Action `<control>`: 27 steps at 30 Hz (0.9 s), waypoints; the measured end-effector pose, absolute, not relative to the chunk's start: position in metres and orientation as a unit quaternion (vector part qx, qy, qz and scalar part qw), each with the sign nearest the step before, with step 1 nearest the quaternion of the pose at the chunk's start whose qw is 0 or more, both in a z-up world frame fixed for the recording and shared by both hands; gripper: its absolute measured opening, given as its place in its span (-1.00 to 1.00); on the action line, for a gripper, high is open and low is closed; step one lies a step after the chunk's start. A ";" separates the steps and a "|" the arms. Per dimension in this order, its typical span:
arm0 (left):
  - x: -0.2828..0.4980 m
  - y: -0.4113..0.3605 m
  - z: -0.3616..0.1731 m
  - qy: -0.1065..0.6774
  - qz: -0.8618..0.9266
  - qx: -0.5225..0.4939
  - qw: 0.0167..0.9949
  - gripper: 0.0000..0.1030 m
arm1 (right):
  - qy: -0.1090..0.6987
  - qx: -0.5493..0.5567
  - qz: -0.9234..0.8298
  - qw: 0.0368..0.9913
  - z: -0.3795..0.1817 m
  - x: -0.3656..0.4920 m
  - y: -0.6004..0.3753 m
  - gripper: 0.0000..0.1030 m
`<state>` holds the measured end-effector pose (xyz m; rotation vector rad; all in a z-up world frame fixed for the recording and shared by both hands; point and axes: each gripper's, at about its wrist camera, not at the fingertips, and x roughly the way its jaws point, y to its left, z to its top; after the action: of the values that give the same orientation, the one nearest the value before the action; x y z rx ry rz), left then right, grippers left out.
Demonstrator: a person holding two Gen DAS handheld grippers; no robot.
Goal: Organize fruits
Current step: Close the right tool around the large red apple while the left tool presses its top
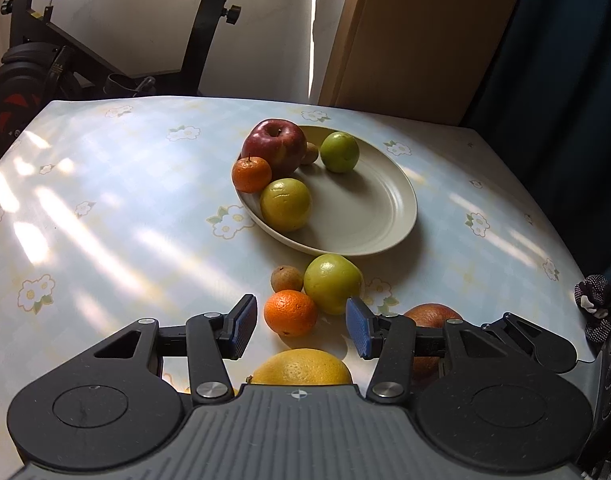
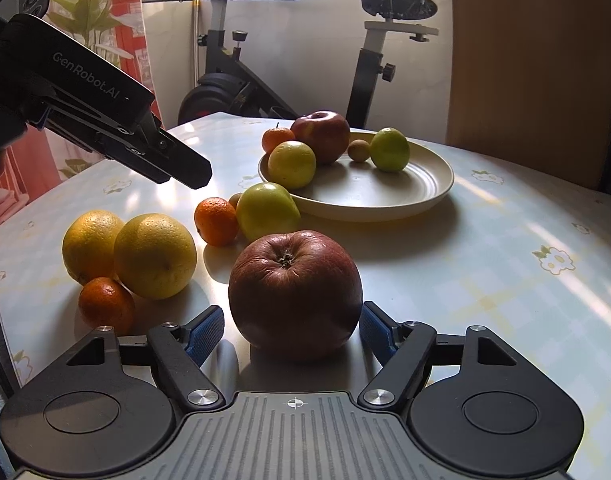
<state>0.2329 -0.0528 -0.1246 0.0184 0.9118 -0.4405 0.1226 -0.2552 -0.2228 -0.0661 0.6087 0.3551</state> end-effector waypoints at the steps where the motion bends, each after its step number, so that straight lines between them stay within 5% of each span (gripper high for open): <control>1: 0.232 -0.054 -0.124 0.436 -0.214 0.009 0.874 0.00 | 0.297 -0.034 0.173 0.938 -0.223 0.122 -0.255 0.36; 27: 0.234 -0.103 -0.142 0.492 -0.334 0.002 0.804 -0.04 | 0.293 -0.037 0.162 0.941 -0.222 0.119 -0.256 0.15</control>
<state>0.2336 -0.1034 -0.1417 0.0041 1.0540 -0.7158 0.1186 -0.2563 -0.2220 -0.0747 0.5983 0.3306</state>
